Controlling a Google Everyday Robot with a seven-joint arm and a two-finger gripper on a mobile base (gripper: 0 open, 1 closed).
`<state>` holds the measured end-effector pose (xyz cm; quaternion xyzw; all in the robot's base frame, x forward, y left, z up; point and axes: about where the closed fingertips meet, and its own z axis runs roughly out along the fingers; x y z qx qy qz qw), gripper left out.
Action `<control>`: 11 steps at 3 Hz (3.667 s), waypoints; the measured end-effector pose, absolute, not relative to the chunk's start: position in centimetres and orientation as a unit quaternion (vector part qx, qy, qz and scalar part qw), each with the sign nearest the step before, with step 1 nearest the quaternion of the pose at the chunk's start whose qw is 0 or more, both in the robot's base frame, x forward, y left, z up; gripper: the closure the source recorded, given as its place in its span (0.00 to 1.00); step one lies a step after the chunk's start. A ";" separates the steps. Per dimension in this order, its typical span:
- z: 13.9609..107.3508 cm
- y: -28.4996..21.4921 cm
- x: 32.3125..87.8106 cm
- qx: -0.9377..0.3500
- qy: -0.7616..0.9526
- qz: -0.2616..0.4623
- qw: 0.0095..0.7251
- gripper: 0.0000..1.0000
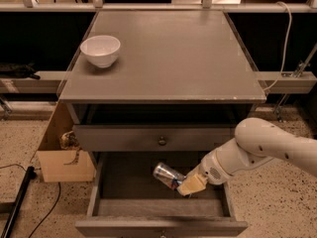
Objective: Place redbull can into middle drawer
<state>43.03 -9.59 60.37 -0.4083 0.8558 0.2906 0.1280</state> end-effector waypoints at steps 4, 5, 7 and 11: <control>53.1 -7.8 44.9 -0.324 0.891 0.292 0.124 1.00; 52.8 -7.8 45.2 -0.318 0.894 0.289 0.129 1.00; 52.4 -7.6 45.7 -0.352 0.887 0.267 0.134 1.00; 50.4 -6.3 46.9 -0.415 0.876 0.196 0.147 1.00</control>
Offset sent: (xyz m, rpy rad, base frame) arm 0.0095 0.0203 -0.0646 -0.0037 0.0763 -0.0495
